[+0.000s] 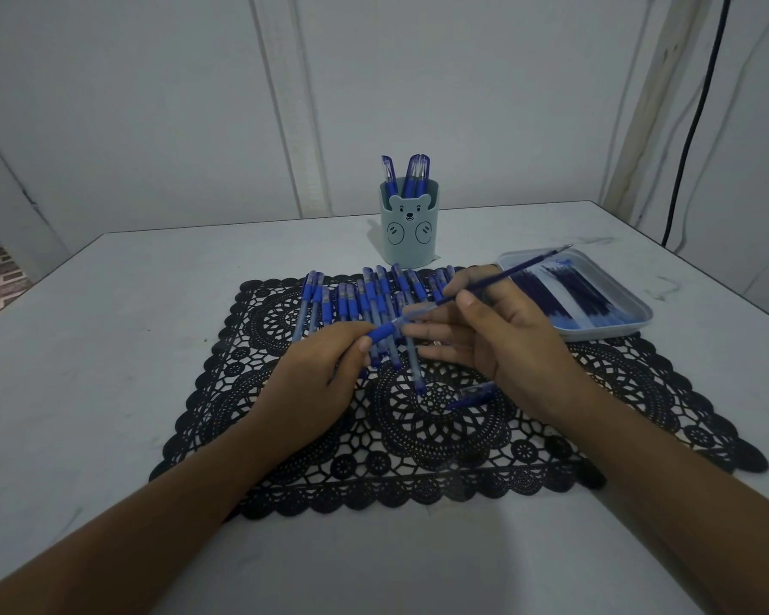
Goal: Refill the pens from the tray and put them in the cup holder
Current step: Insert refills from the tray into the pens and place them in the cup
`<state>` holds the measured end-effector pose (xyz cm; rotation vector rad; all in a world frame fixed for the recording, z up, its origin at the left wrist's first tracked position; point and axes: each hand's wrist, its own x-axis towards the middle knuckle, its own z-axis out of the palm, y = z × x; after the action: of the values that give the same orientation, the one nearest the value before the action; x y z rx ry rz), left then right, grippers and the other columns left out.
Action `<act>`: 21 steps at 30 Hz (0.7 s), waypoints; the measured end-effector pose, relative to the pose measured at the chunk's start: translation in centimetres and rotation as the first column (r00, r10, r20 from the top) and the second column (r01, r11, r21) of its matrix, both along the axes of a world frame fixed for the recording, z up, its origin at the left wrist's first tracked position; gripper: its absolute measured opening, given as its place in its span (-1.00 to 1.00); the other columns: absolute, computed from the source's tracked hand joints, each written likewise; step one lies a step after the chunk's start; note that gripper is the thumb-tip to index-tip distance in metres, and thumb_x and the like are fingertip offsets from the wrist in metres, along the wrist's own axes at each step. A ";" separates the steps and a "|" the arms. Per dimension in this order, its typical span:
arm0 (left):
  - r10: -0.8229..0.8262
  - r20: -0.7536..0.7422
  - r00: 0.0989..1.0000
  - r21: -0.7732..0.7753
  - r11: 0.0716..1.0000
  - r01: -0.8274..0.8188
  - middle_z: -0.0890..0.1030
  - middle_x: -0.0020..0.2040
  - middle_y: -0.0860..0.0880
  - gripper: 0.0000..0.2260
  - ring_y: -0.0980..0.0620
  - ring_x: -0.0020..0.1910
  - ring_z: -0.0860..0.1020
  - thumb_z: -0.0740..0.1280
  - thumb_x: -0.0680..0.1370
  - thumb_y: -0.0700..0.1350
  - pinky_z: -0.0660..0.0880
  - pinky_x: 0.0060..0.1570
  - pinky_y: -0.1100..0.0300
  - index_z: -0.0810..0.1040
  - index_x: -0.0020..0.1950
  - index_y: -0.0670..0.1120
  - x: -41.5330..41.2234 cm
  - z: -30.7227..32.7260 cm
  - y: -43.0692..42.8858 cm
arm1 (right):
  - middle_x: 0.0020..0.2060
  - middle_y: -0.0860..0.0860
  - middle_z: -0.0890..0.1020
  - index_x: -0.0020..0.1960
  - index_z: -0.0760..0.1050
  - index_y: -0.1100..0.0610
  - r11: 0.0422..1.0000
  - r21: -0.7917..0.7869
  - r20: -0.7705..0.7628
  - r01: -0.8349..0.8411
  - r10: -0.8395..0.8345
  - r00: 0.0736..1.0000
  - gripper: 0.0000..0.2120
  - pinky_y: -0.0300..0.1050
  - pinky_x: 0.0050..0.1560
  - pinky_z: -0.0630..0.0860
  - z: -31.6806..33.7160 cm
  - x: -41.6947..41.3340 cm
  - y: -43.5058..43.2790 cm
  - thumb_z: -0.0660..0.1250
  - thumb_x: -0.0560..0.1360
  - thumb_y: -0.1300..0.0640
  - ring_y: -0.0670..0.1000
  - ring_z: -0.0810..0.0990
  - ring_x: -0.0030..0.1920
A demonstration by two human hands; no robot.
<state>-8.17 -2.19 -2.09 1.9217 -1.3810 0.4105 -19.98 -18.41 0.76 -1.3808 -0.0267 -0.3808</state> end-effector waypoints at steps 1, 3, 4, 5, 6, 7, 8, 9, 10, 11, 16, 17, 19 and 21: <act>-0.002 -0.002 1.000 -0.003 1.000 0.002 0.49 -0.28 0.10 -0.70 0.37 -0.28 0.43 0.08 0.57 -0.09 0.29 -0.25 0.56 0.55 0.04 -0.20 0.0 0.0 0.0 | -0.05 0.18 0.66 -0.05 0.36 0.14 1.000 -0.014 0.007 0.007 -0.007 1.000 -0.86 0.04 0.03 0.56 0.0 0.0 0.1 0.04 0.58 0.22 0.16 0.64 0.01; -0.002 0.002 1.000 -0.008 1.000 0.002 0.49 -0.28 0.10 -0.70 0.38 -0.29 0.43 0.08 0.57 -0.10 0.29 -0.26 0.57 0.55 0.03 -0.20 -0.1 0.1 0.0 | -0.05 0.18 0.66 -0.05 0.36 0.14 0.999 -0.032 0.013 0.016 -0.016 1.000 -0.86 0.01 0.02 0.57 0.0 -0.1 0.1 0.04 0.58 0.22 0.15 0.64 0.01; -0.001 0.004 1.000 -0.010 1.000 0.001 0.49 -0.28 0.10 -0.70 0.38 -0.29 0.43 0.08 0.57 -0.10 0.29 -0.26 0.57 0.55 0.04 -0.20 0.0 0.1 0.0 | -0.05 0.18 0.66 -0.05 0.36 0.13 0.999 -0.035 0.011 0.019 -0.019 1.000 -0.86 0.00 0.01 0.58 0.0 0.0 0.1 0.04 0.59 0.21 0.14 0.64 0.00; -0.002 0.004 1.000 -0.012 1.000 0.002 0.49 -0.28 0.10 -0.70 0.38 -0.28 0.43 0.09 0.57 -0.10 0.30 -0.26 0.57 0.55 0.04 -0.21 0.0 0.1 0.0 | -0.05 0.18 0.66 -0.05 0.36 0.13 0.999 -0.031 0.005 0.020 -0.020 1.000 -0.86 -0.01 0.00 0.58 0.0 0.0 0.1 0.04 0.59 0.21 0.14 0.64 0.00; -0.002 0.000 1.000 -0.015 1.000 0.002 0.49 -0.28 0.10 -0.70 0.38 -0.28 0.43 0.08 0.57 -0.10 0.30 -0.25 0.57 0.55 0.05 -0.21 0.0 0.0 0.0 | -0.05 0.18 0.66 -0.06 0.36 0.13 1.000 -0.021 -0.006 0.019 -0.020 1.000 -0.85 -0.01 -0.01 0.59 0.0 0.0 0.1 0.03 0.59 0.21 0.14 0.65 0.00; -0.006 -0.006 1.000 -0.015 1.000 0.006 0.50 -0.28 0.10 -0.70 0.37 -0.28 0.44 0.08 0.57 -0.10 0.31 -0.25 0.56 0.55 0.05 -0.20 0.0 0.1 0.0 | -0.04 0.18 0.66 -0.06 0.36 0.12 1.000 -0.007 -0.022 0.016 -0.016 1.000 -0.85 -0.01 0.00 0.59 0.0 0.1 0.1 0.03 0.59 0.22 0.14 0.65 0.00; -0.013 -0.009 1.000 -0.013 1.000 0.012 0.50 -0.28 0.10 -0.70 0.36 -0.28 0.44 0.08 0.57 -0.10 0.31 -0.25 0.55 0.55 0.05 -0.20 -0.1 0.1 0.0 | -0.04 0.19 0.65 -0.05 0.37 0.13 1.000 0.001 -0.039 0.011 -0.011 0.999 -0.84 0.00 0.01 0.59 0.0 0.1 0.0 0.03 0.60 0.22 0.13 0.65 0.00; -0.020 -0.008 1.000 -0.009 1.000 0.020 0.50 -0.29 0.10 -0.71 0.34 -0.28 0.44 0.08 0.57 -0.10 0.32 -0.25 0.54 0.55 0.05 -0.19 -0.1 0.1 0.0 | -0.03 0.19 0.65 -0.05 0.38 0.13 1.000 -0.001 -0.056 0.005 -0.006 0.998 -0.84 0.01 0.02 0.58 -0.1 0.1 0.0 0.03 0.60 0.22 0.13 0.65 0.00; -0.026 -0.004 1.000 -0.003 1.000 0.026 0.50 -0.29 0.09 -0.71 0.30 -0.28 0.45 0.08 0.57 -0.10 0.33 -0.26 0.52 0.55 0.06 -0.19 -0.1 0.1 0.0 | -0.04 0.17 0.66 -0.04 0.39 0.14 1.000 -0.013 -0.068 0.002 -0.003 0.998 -0.85 0.02 0.03 0.58 -0.2 0.1 0.1 0.05 0.59 0.22 0.12 0.65 0.00; -0.030 0.004 1.000 0.002 1.000 0.030 0.49 -0.29 0.09 -0.71 0.25 -0.29 0.45 0.08 0.57 -0.10 0.34 -0.26 0.50 0.55 0.06 -0.19 -0.2 0.1 0.0 | -0.04 0.16 0.66 -0.04 0.41 0.14 1.000 -0.029 -0.078 0.003 -0.005 0.997 -0.85 0.02 0.03 0.58 -0.3 0.1 0.1 0.07 0.58 0.23 0.11 0.65 0.00; -0.037 0.022 0.999 0.017 0.999 0.036 0.46 -0.26 0.15 -0.70 0.17 -0.26 0.45 0.09 0.57 -0.08 0.38 -0.22 0.41 0.55 0.08 -0.19 -0.4 0.1 0.0 | -0.05 0.02 0.64 0.19 0.47 0.06 0.957 -0.289 -0.151 0.023 -0.069 0.986 -0.75 -0.20 -0.08 0.59 0.0 -0.2 0.3 0.15 0.56 0.24 -0.11 0.63 -0.10; -0.039 0.011 0.999 0.014 0.999 0.039 0.48 -0.26 0.14 -0.69 0.16 -0.26 0.46 0.09 0.56 -0.07 0.40 -0.24 0.40 0.55 0.08 -0.18 -0.4 0.2 0.0 | -0.03 -0.04 0.63 0.27 0.42 0.03 0.914 -0.404 -0.167 0.028 -0.104 0.980 -0.69 -0.29 -0.12 0.56 0.1 -0.2 0.2 0.16 0.56 0.23 -0.21 0.60 -0.14; -0.037 -0.024 0.999 -0.016 0.999 0.036 0.51 -0.28 0.11 -0.70 0.20 -0.29 0.48 0.09 0.56 -0.08 0.39 -0.31 0.41 0.55 0.06 -0.18 -0.4 0.3 0.0 | -0.02 -0.15 0.58 0.31 0.40 0.02 0.787 -0.613 -0.146 0.073 -0.204 0.968 -0.66 -0.48 -0.19 0.43 0.2 -0.2 -0.4 0.16 0.57 0.23 -0.39 0.50 -0.22; -0.016 -0.075 0.997 -0.053 0.999 0.012 0.51 -0.27 0.15 -0.74 0.31 -0.33 0.47 0.11 0.56 -0.09 0.34 -0.35 0.51 0.54 0.05 -0.18 -0.3 0.4 0.0 | -0.03 -0.13 0.51 0.30 0.43 0.03 0.599 -0.785 -0.061 0.159 -0.331 0.942 -0.66 -0.52 -0.17 0.37 -0.1 0.1 -1.1 0.14 0.57 0.23 -0.38 0.45 -0.22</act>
<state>-8.51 -2.22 -1.74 1.8653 -1.3214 0.3603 -19.89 -19.54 0.67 -2.3082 0.1994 -0.4860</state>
